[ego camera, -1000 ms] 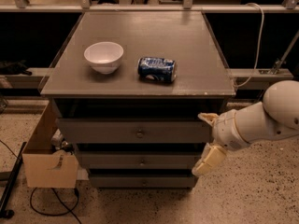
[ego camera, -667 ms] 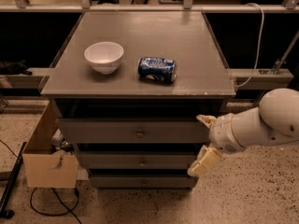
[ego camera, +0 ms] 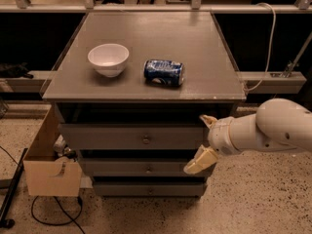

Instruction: Open top drawer

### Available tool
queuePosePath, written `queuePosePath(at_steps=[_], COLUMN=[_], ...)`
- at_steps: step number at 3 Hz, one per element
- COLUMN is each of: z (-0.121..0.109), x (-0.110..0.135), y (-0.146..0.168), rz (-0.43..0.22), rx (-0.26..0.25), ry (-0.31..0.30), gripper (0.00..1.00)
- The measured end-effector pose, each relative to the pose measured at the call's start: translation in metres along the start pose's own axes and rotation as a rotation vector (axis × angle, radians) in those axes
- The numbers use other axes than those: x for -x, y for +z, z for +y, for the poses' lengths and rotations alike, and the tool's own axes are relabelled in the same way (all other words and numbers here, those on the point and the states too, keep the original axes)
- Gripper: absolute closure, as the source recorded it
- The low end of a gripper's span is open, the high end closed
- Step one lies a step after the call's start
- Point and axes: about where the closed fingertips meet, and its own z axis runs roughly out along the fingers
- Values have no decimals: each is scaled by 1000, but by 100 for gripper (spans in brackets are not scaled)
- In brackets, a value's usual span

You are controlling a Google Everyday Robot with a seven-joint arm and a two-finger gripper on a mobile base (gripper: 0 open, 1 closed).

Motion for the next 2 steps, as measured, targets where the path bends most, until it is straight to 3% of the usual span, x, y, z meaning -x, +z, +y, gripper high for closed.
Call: queuePosePath(at_steps=[2], z=[-16], x=[-1], y=[33], rz=[2], rx=[-67], ry=[-7], gripper=[0])
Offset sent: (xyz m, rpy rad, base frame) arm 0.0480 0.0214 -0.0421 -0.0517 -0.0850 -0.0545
